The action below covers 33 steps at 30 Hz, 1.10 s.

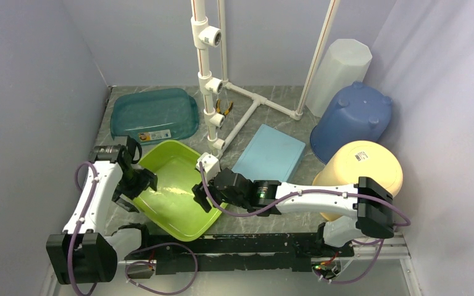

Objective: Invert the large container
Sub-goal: Turn the container upside down at the center of the board.

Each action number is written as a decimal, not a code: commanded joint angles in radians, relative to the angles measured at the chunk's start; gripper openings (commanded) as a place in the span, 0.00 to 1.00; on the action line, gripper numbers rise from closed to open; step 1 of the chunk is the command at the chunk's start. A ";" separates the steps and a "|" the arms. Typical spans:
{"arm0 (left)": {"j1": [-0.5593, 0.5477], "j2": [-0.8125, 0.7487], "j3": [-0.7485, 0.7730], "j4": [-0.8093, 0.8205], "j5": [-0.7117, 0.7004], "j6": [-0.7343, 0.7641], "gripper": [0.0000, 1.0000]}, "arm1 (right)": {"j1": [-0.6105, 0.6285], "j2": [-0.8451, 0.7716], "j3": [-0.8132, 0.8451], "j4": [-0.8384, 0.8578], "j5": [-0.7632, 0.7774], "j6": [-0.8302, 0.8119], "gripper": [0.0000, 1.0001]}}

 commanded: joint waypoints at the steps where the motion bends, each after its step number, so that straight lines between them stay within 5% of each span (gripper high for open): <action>1: -0.003 0.018 -0.042 -0.077 -0.038 -0.050 0.92 | -0.004 -0.007 0.031 0.018 -0.005 0.007 0.68; 7: -0.002 0.079 -0.087 -0.001 0.008 -0.036 0.91 | -0.006 -0.017 0.019 0.018 0.011 0.002 0.68; 14: -0.002 0.113 -0.169 0.144 0.055 -0.044 0.76 | -0.005 -0.004 0.025 0.018 0.017 0.000 0.68; 18: -0.002 0.076 -0.184 0.161 0.053 -0.055 0.58 | -0.005 0.004 0.027 0.018 0.018 0.005 0.68; 26: -0.003 -0.024 -0.188 0.105 0.032 -0.054 0.04 | -0.006 0.007 0.032 0.012 0.022 0.006 0.68; 33: -0.002 -0.090 -0.120 0.008 -0.011 -0.039 0.03 | -0.008 0.008 0.044 0.002 0.029 0.012 0.68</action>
